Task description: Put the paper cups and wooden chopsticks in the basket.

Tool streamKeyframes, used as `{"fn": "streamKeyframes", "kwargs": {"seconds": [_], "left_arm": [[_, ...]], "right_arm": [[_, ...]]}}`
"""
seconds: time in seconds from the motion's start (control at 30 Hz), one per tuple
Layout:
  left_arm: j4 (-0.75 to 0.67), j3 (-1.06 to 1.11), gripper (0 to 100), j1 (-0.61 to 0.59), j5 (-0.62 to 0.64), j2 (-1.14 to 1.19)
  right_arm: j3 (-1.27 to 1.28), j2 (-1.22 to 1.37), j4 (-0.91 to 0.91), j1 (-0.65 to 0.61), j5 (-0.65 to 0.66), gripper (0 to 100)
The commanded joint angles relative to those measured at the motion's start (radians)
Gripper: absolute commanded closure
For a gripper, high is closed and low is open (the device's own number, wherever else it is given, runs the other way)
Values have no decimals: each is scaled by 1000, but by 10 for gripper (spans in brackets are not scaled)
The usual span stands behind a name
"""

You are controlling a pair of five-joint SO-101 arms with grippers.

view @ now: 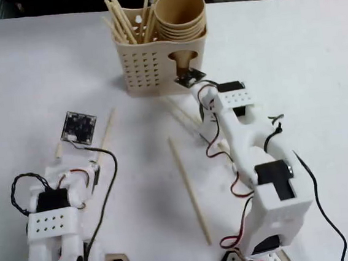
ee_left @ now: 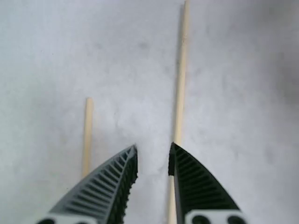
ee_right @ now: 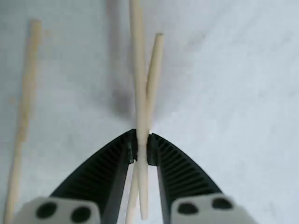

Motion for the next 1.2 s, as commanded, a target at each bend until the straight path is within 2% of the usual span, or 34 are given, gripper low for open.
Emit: {"fn": "streamKeyframes", "kwargs": {"seconds": [0.0, 0.27, 0.53, 0.73, 0.9, 1.17], "left_arm": [[-18, -5, 875, -8, -8, -21], [-18, -5, 876, -8, -8, -21], [-18, -5, 876, -8, -8, -21], [-17, -5, 874, -8, -8, -21], [-15, -5, 874, -8, -8, -21], [-14, -3, 874, -8, -8, -21]], "right_arm": [[-14, -99, 71, -35, 3, 981], [-14, -199, 197, -113, -3, 981], [-14, -323, 268, -236, -133, 981], [32, -389, 228, -309, -250, 981], [153, -450, 96, -318, -362, 981], [252, -693, 21, -387, -423, 981]]}}
